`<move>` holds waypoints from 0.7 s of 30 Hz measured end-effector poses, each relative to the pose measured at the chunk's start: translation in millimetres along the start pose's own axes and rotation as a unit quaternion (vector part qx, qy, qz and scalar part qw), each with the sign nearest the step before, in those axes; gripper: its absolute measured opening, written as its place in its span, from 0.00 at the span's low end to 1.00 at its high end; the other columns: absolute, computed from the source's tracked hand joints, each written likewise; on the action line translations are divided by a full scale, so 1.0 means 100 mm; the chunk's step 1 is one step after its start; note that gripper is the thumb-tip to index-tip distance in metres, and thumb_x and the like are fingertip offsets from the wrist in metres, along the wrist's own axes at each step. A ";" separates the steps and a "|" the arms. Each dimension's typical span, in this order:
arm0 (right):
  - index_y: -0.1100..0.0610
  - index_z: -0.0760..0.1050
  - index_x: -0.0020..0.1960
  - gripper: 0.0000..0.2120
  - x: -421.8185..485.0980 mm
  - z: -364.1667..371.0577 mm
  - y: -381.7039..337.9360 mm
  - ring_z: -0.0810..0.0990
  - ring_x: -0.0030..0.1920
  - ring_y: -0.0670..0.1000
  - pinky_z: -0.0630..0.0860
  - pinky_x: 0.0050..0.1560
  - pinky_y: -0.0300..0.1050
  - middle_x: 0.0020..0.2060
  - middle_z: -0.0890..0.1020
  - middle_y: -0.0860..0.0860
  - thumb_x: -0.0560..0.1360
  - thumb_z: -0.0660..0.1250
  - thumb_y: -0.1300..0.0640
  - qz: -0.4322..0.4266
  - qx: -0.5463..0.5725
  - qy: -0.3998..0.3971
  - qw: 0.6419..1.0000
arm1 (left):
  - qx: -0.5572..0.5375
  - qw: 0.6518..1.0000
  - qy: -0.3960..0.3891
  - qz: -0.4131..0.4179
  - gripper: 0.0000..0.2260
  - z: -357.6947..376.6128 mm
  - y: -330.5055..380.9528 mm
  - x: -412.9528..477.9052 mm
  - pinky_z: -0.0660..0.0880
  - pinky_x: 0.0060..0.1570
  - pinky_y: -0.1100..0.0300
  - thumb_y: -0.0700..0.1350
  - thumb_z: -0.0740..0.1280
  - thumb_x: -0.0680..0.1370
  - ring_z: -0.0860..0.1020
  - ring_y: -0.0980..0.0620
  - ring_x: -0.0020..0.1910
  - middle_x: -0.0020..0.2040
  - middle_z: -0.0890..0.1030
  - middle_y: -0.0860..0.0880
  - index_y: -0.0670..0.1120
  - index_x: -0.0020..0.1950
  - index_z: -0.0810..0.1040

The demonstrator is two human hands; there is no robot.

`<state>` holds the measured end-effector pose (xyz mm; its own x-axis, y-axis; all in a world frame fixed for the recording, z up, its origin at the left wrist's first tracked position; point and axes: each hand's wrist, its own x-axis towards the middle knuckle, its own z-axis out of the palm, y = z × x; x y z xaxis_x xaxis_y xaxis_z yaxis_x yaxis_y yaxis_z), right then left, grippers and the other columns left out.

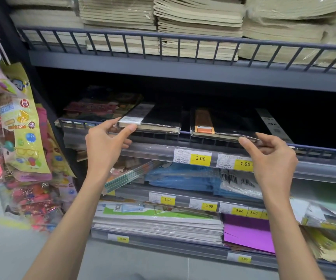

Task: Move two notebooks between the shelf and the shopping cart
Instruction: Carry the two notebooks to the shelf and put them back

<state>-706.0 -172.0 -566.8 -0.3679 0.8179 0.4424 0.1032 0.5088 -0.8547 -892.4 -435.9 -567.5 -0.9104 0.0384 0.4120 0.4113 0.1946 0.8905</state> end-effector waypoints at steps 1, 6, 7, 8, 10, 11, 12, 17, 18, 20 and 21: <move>0.56 0.80 0.61 0.23 0.01 0.01 0.00 0.81 0.43 0.50 0.73 0.44 0.32 0.46 0.82 0.52 0.71 0.76 0.45 -0.001 -0.001 0.000 1.000 | 0.002 1.000 0.001 0.000 0.27 0.00 0.01 0.00 0.77 0.36 0.71 0.56 0.75 0.73 0.84 0.57 0.31 0.38 0.85 0.47 0.45 0.68 0.78; 0.57 0.80 0.58 0.23 0.02 0.06 0.00 0.81 0.42 0.52 0.74 0.43 0.33 0.44 0.82 0.52 0.70 0.77 0.45 -0.001 0.012 0.014 1.000 | 0.007 1.000 0.011 0.002 0.26 0.02 0.01 -0.01 0.75 0.37 0.74 0.56 0.75 0.73 0.83 0.58 0.30 0.33 0.84 0.49 0.46 0.67 0.78; 0.57 0.79 0.58 0.22 0.01 0.07 0.01 0.81 0.42 0.52 0.75 0.44 0.34 0.44 0.82 0.52 0.70 0.77 0.45 -0.001 0.015 0.016 1.000 | 0.006 1.000 0.014 0.004 0.26 0.02 0.01 -0.01 0.75 0.37 0.73 0.56 0.75 0.73 0.83 0.58 0.30 0.32 0.84 0.49 0.45 0.67 0.78; 0.57 0.79 0.57 0.22 0.01 0.08 0.01 0.81 0.42 0.52 0.75 0.44 0.35 0.44 0.82 0.52 0.70 0.77 0.45 -0.001 0.017 0.016 1.000 | 0.007 1.000 0.016 0.005 0.26 0.03 0.02 -0.01 0.75 0.36 0.74 0.56 0.75 0.73 0.83 0.59 0.30 0.33 0.84 0.49 0.45 0.67 0.78; 0.57 0.79 0.57 0.22 0.01 0.07 0.00 0.81 0.41 0.51 0.76 0.44 0.37 0.43 0.82 0.51 0.70 0.77 0.45 -0.002 0.015 0.018 1.000 | 0.010 1.000 0.018 0.011 0.26 0.04 0.03 -0.02 0.74 0.34 0.75 0.56 0.75 0.73 0.83 0.59 0.30 0.34 0.84 0.48 0.45 0.67 0.78; 0.58 0.79 0.57 0.22 0.00 0.07 0.00 0.81 0.41 0.50 0.76 0.44 0.36 0.43 0.82 0.51 0.70 0.77 0.44 -0.004 0.013 0.018 1.000 | 0.010 1.000 0.020 0.012 0.26 0.04 0.03 -0.02 0.73 0.34 0.75 0.56 0.75 0.73 0.83 0.60 0.30 0.34 0.84 0.48 0.44 0.66 0.78; 0.58 0.79 0.57 0.22 0.00 0.07 0.00 0.80 0.40 0.49 0.75 0.43 0.34 0.42 0.82 0.50 0.70 0.77 0.44 -0.005 0.011 0.019 1.000 | 0.010 1.000 0.021 0.012 0.26 0.04 0.03 -0.02 0.73 0.33 0.75 0.56 0.75 0.73 0.83 0.60 0.31 0.35 0.84 0.48 0.44 0.66 0.78; 0.58 0.79 0.56 0.22 0.02 0.08 0.00 0.79 0.39 0.47 0.75 0.43 0.34 0.41 0.80 0.49 0.70 0.76 0.44 -0.017 -0.009 0.022 1.000 | 0.018 1.000 0.023 0.008 0.27 0.06 0.02 0.01 0.76 0.34 0.71 0.57 0.75 0.73 0.83 0.58 0.30 0.35 0.84 0.49 0.43 0.66 0.79; 0.58 0.79 0.55 0.22 0.02 0.08 0.00 0.79 0.39 0.47 0.76 0.43 0.35 0.41 0.81 0.49 0.70 0.76 0.43 -0.018 -0.011 0.023 1.000 | 0.021 0.999 0.024 0.007 0.27 0.06 0.02 0.02 0.77 0.35 0.70 0.57 0.75 0.73 0.83 0.58 0.30 0.35 0.84 0.49 0.43 0.66 0.79; 0.58 0.79 0.55 0.22 0.03 0.09 0.01 0.79 0.39 0.48 0.77 0.44 0.37 0.41 0.81 0.50 0.70 0.76 0.43 -0.021 -0.013 0.024 0.999 | 0.024 0.999 0.027 0.003 0.27 0.06 0.02 0.03 0.81 0.38 0.63 0.58 0.75 0.72 0.83 0.57 0.30 0.35 0.83 0.51 0.43 0.66 0.79; 0.57 0.78 0.55 0.22 0.03 0.09 0.02 0.80 0.39 0.48 0.78 0.45 0.39 0.42 0.81 0.51 0.70 0.76 0.43 -0.024 -0.018 0.025 0.999 | 0.028 0.999 0.029 0.001 0.28 0.07 0.01 0.04 0.82 0.40 0.59 0.58 0.75 0.72 0.82 0.57 0.30 0.35 0.83 0.52 0.43 0.65 0.79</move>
<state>-715.2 -170.9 -569.2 -0.3272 0.8039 0.4967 0.1195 0.5566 -0.8221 -895.6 -429.1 -566.5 -0.9050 -0.0177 0.4251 0.4079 0.2483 0.8786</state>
